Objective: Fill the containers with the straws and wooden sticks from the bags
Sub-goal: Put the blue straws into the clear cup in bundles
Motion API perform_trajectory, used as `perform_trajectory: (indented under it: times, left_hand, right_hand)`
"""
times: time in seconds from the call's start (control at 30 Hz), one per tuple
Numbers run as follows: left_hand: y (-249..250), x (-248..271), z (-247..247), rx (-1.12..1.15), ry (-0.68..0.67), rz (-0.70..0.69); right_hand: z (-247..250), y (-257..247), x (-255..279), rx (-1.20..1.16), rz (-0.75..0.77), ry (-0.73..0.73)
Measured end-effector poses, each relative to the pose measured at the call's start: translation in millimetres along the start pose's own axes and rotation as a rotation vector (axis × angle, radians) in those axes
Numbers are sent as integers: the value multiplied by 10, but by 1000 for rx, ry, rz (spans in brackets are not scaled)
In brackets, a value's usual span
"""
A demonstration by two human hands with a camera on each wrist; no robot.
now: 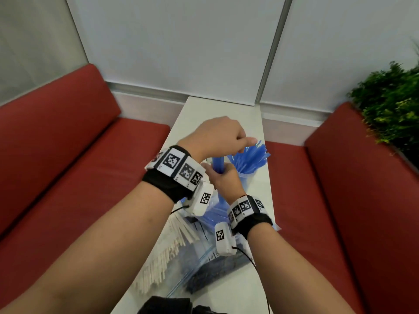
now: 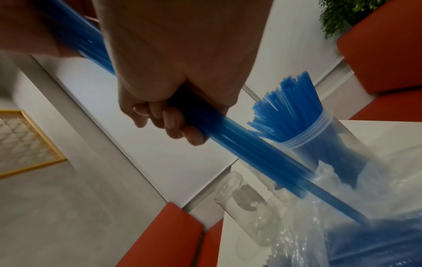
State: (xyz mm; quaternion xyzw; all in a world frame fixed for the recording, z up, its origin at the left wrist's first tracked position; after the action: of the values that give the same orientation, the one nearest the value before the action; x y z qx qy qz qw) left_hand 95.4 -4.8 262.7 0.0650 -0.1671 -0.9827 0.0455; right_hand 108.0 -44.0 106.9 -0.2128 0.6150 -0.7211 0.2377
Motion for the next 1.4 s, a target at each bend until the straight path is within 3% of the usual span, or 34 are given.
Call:
perform_trajectory:
  times: [0.07, 0.13, 0.23, 0.3, 0.33, 0.4, 0.5, 0.53, 0.6, 0.7, 0.87, 1.0, 1.07, 1.2, 1.27, 1.4]
  left_hand:
    - [9, -32, -9, 15, 78, -29]
    - [29, -57, 47, 237, 118, -89]
    - [-93, -24, 273, 841, 345, -165]
    - [-382, -3, 283, 1267, 525, -67]
    - [-521, -7, 173, 1384, 545, 34]
    - [-696, -50, -238, 1434, 369, 242]
    - [-631, 2, -1063, 1407, -194, 392]
    - [-574, 47, -1269, 1485, -319, 428]
    - [-488, 124, -1555, 1729, -441, 546]
    - [-367, 200, -1723, 1989, -490, 652]
    - [-326, 241, -1855, 2122, -483, 753]
    - [-200, 203, -1716, 2276, -500, 693]
    - [-222, 195, -1683, 2283, -486, 667]
    - [-405, 240, -1806, 2171, -441, 792]
    - [-448, 260, -1872, 2147, -531, 810]
    - [-409, 401, -1927, 2082, -915, 732]
  right_hand:
    - [48, -53, 15, -7, 15, -2]
    - [139, -128, 33, -4, 28, 2]
    - [270, -317, 34, -16, 37, -2]
    - [400, -509, 31, -116, 48, 37]
    - [472, -635, 37, -184, 69, 59]
    - [598, -897, 46, -301, 129, 98]
    - [687, -1243, 45, -419, 221, 109]
    - [700, -1318, 42, -440, 242, 102]
    - [706, -1388, 42, -438, 255, 96]
    - [695, -1376, 54, -423, 245, 103]
    - [716, -1404, 44, -435, 280, 135]
    - [688, -1352, 29, -310, 272, 122]
    - [660, -1345, 27, -260, 272, 111]
    - [607, -1381, 5, -296, 265, 70]
    - [548, -1394, 6, -323, 244, 14]
    - [403, -1494, 57, -332, 232, -183]
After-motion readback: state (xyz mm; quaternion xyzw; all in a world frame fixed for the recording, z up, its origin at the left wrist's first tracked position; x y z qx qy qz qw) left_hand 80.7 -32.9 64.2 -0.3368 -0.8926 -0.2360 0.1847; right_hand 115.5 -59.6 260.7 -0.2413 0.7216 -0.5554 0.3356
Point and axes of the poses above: each hand's wrist, its own x-axis away from the middle knuckle, its own z-axis out of the back of the hand, y = z × x, the point moved 8 cm from there along -x, towards the middle knuckle
